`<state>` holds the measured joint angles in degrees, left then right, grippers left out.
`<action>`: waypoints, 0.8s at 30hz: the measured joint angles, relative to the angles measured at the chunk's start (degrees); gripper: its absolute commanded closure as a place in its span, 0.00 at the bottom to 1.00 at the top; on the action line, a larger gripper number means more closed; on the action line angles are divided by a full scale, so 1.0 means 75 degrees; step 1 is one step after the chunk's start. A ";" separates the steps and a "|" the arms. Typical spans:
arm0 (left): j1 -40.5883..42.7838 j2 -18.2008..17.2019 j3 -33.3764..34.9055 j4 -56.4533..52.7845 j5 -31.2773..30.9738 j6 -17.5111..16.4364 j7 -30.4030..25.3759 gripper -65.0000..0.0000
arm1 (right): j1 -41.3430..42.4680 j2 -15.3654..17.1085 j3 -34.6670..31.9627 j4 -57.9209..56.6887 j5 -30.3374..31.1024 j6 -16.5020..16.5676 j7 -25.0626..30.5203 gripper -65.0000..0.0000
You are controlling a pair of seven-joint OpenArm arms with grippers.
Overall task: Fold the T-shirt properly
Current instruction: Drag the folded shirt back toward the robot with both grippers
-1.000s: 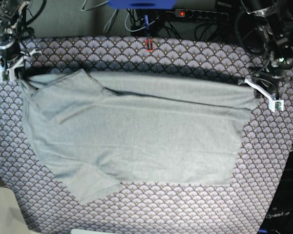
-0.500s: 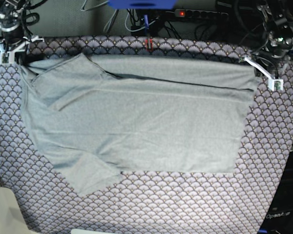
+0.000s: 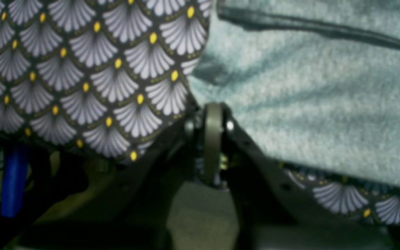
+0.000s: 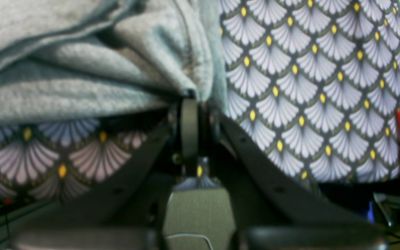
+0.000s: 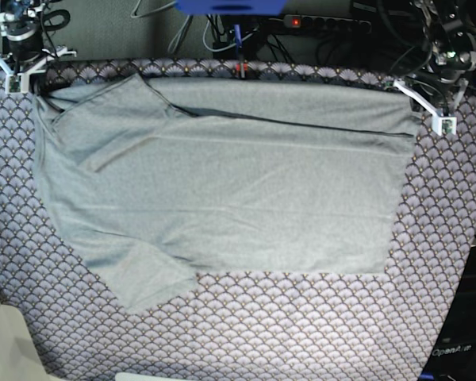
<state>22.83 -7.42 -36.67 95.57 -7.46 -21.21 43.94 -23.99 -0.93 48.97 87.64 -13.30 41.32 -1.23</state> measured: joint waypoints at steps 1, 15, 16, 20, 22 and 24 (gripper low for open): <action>-0.0006 0.0000 0.0000 0.0000 0.0000 0.0000 0.0000 1.00 | 0.0006 0.0000 0.0000 0.0000 0.0000 0.0000 0.0000 1.00; -0.0280 -0.0026 -0.0006 0.0012 0.0087 0.0061 0.0082 0.75 | 0.0000 0.0000 0.0006 0.0012 -0.0003 -0.0003 -0.0026 0.81; -0.0280 -0.0026 -0.0041 0.0038 0.0085 0.0061 0.0073 0.70 | -0.0006 0.0003 0.0006 0.0017 0.0000 -0.0023 -0.0026 0.79; -0.0274 -0.0026 -0.0047 0.0044 0.0111 0.0061 0.0003 0.61 | -0.0038 0.0003 0.0015 0.0017 0.0000 -0.0029 -0.0026 0.77; -0.0277 -0.0026 -0.0050 0.0044 0.0111 -0.0052 -0.0125 0.61 | -0.0052 0.0003 0.0020 0.0017 -0.0003 -0.0032 -0.0026 0.77; -0.0277 -0.0029 -0.0050 0.0055 0.0114 -0.0356 -0.0294 0.61 | -0.0052 0.0015 0.0020 0.0017 -0.0006 -0.0032 -0.0029 0.77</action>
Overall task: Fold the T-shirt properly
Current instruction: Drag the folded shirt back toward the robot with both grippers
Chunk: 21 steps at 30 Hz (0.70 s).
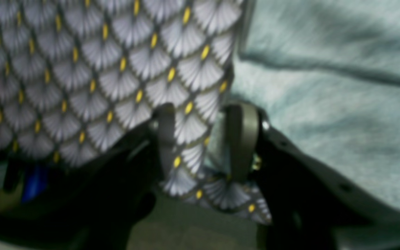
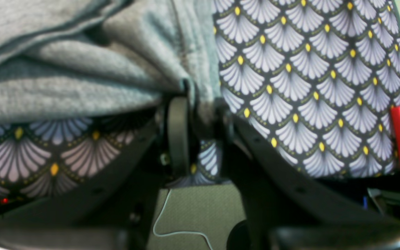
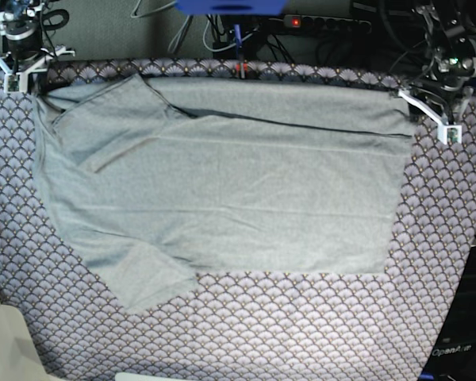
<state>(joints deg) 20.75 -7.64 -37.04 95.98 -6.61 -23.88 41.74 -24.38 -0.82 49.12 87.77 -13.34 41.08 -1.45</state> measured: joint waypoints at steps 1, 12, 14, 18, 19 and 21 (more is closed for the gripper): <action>0.0000 0.0003 0.0000 0.0003 0.0000 -0.0009 0.0006 0.61 | -0.0009 0.0009 0.0000 0.0000 0.0000 0.0000 -0.0003 0.77; 0.0003 0.0006 0.0000 0.0192 0.0058 -0.0111 0.0041 0.61 | 0.0026 0.0020 -0.0009 0.0044 -0.0825 -0.0026 0.0029 0.73; 0.0003 0.0006 0.0000 0.0341 0.0055 -0.0111 0.0012 0.61 | 0.0137 0.0020 0.0026 0.0044 -0.0860 -0.0026 -0.0003 0.65; 0.0006 0.0006 0.0000 0.0449 0.0058 -0.0111 0.0067 0.61 | 0.0198 0.0020 0.0029 0.0044 -0.0854 -0.0055 0.0003 0.45; 0.0003 0.0006 0.0000 0.0487 0.0055 -0.0111 0.0061 0.61 | 0.0192 0.0023 0.0029 0.0044 -0.0851 -0.0058 0.0006 0.39; 0.0000 0.0006 0.0000 0.0498 0.0055 -0.0111 0.0061 0.61 | 0.0178 0.0023 0.0035 0.0044 -0.0848 -0.0093 0.0038 0.32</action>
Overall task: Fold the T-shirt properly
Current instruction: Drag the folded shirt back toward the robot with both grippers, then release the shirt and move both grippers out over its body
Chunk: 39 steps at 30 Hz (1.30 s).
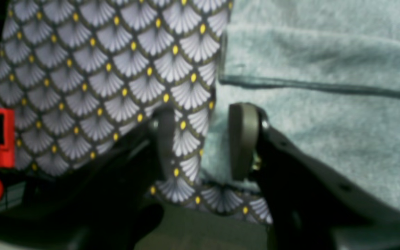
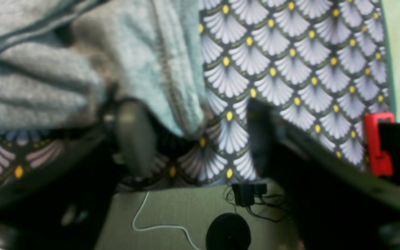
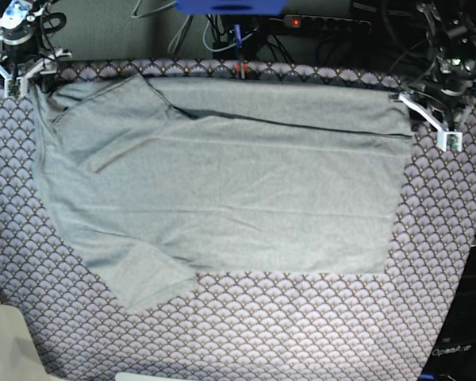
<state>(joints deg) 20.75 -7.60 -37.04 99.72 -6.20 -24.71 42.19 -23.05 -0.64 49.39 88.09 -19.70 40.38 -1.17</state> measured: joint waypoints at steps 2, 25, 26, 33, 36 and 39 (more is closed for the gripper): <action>0.0003 0.0000 0.0000 -0.0003 0.0000 0.0000 0.0006 0.61 | -0.0026 0.0009 0.0000 0.0003 0.0026 -0.0020 0.0041 0.30; -0.1871 0.0108 -0.0866 0.1067 0.0017 0.0003 0.1306 0.53 | 0.2562 -0.0163 0.1457 0.1320 -0.0169 0.0000 -0.0102 0.30; -0.2139 0.0102 -0.0866 0.1064 0.0032 0.0003 0.1571 0.47 | 0.2664 -0.0172 0.1166 0.1317 -0.0358 0.0000 -0.0111 0.30; -0.3856 0.0067 -0.0519 0.0254 0.0096 0.0117 0.1801 0.31 | 0.4427 -0.0172 0.0178 0.0265 -0.2031 0.0044 -0.0085 0.30; -0.4523 -0.0012 0.0020 -0.0784 0.0227 0.0003 0.1784 0.32 | 0.5295 -0.0152 0.0181 -0.0653 -0.2719 -0.0003 -0.0102 0.30; -0.5310 0.0015 0.0309 -0.1856 0.0892 0.0064 0.1460 0.32 | 0.6129 -0.0119 0.0219 -0.1629 -0.3348 0.0006 -0.0067 0.30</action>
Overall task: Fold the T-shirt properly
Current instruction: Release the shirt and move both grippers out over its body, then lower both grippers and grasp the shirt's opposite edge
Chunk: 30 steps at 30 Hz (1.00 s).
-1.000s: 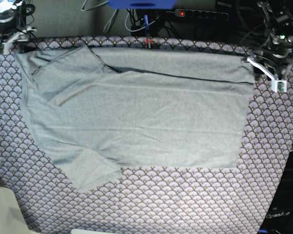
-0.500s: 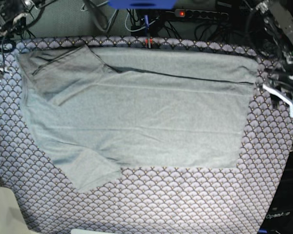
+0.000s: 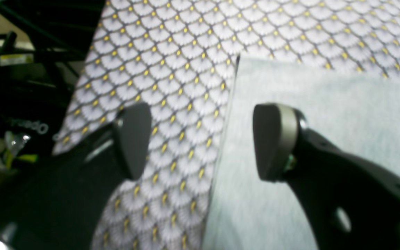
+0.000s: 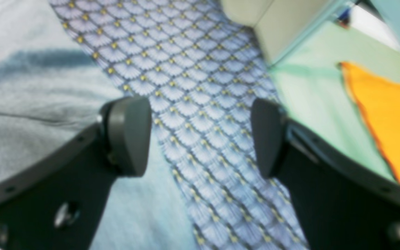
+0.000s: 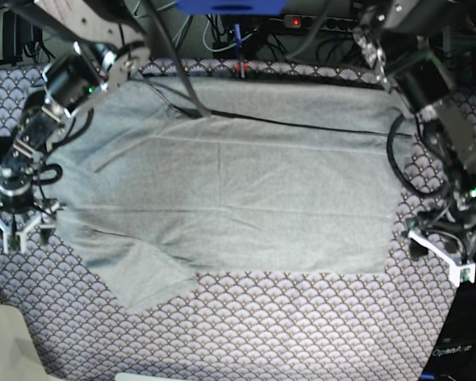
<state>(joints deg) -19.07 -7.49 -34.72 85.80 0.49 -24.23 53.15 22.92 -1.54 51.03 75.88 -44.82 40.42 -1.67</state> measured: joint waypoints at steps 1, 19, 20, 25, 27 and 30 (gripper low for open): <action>-0.0210 0.0015 0.0122 -0.0379 0.0204 0.0023 -0.0341 0.32 | 0.0233 0.0085 0.0000 -0.0361 -0.0149 0.0003 -0.0006 0.30; -0.1460 0.0571 0.0335 -0.3692 0.2276 0.0023 -0.2637 0.32 | 0.1912 0.1961 0.0003 -0.6219 -0.0055 -0.0052 0.0000 0.30; -0.1457 0.0577 0.0335 -0.3692 0.2279 0.0026 -0.2634 0.32 | 0.1886 0.1953 0.0000 -0.6234 -0.0041 -0.0050 -0.0032 0.30; -0.1457 0.0574 0.0338 -0.3689 0.2256 0.0000 -0.2640 0.32 | 0.1635 0.1821 0.0003 -0.6146 0.0055 -0.0087 0.0268 0.32; -0.1457 0.0577 0.0338 -0.3689 0.2259 0.0023 -0.2634 0.32 | 0.1472 0.1749 0.0003 -0.6108 0.0242 -0.0117 0.0530 0.41; -0.1457 0.0577 0.0338 -0.3689 0.2256 0.0023 -0.2637 0.32 | 0.1428 0.1751 -0.0026 -0.6091 0.0242 -0.0122 0.0557 0.63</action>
<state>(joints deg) -30.00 -3.16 -32.18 58.13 17.41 -24.05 33.36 33.63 11.60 50.83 30.20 -43.00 39.51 2.50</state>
